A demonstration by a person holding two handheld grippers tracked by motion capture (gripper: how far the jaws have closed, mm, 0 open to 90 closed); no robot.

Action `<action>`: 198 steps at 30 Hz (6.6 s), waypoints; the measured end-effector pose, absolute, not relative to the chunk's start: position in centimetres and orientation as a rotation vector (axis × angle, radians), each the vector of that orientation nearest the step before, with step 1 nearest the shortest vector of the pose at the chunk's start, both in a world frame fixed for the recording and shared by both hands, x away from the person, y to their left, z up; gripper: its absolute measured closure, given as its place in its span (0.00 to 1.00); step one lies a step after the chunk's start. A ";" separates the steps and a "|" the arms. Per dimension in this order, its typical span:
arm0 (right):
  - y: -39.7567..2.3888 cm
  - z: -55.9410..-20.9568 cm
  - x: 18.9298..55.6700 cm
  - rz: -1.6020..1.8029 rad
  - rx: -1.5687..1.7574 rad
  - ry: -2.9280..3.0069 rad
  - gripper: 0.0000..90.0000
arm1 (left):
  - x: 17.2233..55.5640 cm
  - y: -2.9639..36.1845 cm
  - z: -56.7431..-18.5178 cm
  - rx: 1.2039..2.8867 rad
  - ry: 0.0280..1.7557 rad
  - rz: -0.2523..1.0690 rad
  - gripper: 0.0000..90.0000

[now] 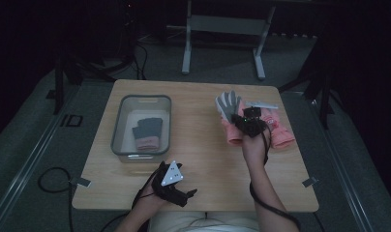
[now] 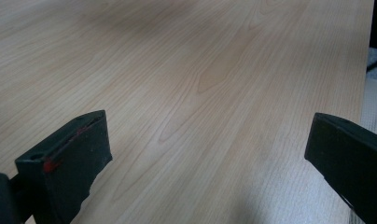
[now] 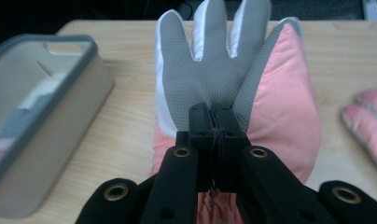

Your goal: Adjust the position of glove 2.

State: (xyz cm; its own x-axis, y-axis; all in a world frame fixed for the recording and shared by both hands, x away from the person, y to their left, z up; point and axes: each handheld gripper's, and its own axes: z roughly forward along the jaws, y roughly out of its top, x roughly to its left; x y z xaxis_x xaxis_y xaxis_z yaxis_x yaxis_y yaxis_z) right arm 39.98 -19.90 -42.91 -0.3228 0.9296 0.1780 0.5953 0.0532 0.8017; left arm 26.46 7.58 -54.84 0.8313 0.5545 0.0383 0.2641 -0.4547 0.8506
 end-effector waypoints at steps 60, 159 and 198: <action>-36.1 -46.4 44.7 0.977 1.187 2.028 0.71 | 26.0 7.9 -56.1 2.074 0.613 0.405 0.00; -29.2 -52.1 41.6 0.694 1.735 1.885 0.93 | 26.2 7.8 -56.3 2.116 0.573 0.385 0.00; -30.1 -52.4 41.4 0.641 1.423 2.130 0.95 | 26.2 7.9 -56.3 2.118 0.579 0.373 0.00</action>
